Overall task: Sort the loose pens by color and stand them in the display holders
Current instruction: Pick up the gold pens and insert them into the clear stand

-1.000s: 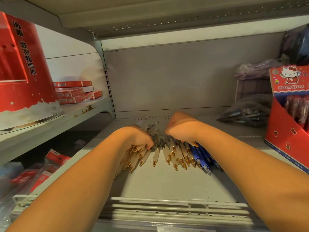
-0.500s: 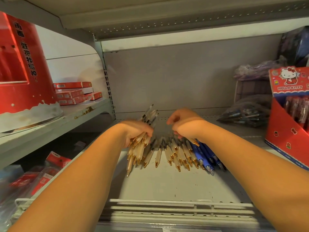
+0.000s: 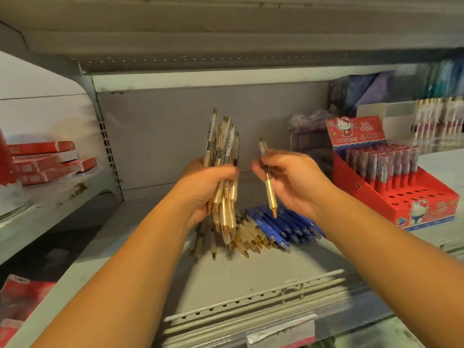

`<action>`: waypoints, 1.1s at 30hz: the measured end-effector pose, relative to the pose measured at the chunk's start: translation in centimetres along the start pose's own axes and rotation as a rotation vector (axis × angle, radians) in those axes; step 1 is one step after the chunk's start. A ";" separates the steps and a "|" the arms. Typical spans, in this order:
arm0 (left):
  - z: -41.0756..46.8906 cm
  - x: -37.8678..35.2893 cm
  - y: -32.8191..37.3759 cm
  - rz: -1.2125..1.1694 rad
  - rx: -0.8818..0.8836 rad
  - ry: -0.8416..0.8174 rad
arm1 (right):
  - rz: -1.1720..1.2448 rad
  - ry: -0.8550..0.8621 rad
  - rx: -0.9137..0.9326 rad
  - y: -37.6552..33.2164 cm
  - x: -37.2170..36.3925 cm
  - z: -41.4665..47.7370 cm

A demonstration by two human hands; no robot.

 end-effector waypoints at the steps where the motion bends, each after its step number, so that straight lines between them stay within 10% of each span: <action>1: -0.2 -0.6 0.5 -0.026 -0.044 0.009 | 0.031 0.013 0.019 -0.6 0.5 -0.8; 16: -3.3 -18.3 3.7 -0.380 -0.297 -0.271 | 0.026 0.070 0.227 -11.4 8.7 -12.7; 33: -2.8 -40.2 3.7 -0.375 -0.338 -0.149 | 0.045 0.056 0.152 -25.5 28.9 -17.3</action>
Point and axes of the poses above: each hand's wrist, its own z-axis towards the middle knuckle, its own x-axis out of the back of the hand, y = z × x, the point moved 6 cm from there along z, towards the middle knuckle, and after that the axes turned 7 degrees about -x, right-handed, at the moved point
